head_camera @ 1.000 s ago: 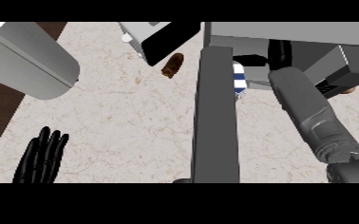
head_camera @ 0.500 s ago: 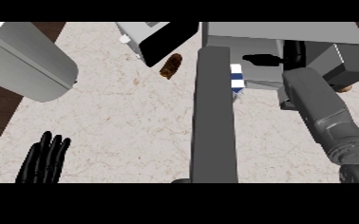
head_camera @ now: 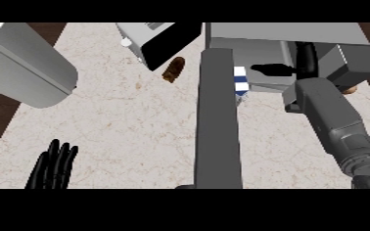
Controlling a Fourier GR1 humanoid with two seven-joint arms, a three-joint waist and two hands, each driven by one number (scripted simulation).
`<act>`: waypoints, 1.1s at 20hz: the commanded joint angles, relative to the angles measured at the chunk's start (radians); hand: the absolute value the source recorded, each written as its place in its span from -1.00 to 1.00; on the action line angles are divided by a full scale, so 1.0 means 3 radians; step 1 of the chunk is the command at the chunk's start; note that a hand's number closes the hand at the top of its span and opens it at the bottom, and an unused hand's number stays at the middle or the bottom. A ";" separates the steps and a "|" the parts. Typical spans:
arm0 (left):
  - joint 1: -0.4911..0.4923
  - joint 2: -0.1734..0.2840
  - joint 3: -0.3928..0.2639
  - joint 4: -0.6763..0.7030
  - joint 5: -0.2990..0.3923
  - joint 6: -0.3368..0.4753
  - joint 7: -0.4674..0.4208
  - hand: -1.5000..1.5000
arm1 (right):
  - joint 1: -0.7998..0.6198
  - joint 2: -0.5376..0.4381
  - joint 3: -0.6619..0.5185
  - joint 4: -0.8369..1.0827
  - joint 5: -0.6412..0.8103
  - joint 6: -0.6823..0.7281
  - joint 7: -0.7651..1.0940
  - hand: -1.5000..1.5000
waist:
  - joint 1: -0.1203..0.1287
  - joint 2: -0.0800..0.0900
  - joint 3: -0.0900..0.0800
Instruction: Pick up the milk, place it into the microwave and close the microwave
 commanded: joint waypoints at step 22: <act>0.0065 -0.0028 -0.0339 0.0147 -0.0093 0.0075 -0.0083 -1.00 | 0.1127 0.0526 -0.0012 -0.0246 -0.0306 0.1013 -0.0289 -1.00 | -0.0194 -0.0070 0.0005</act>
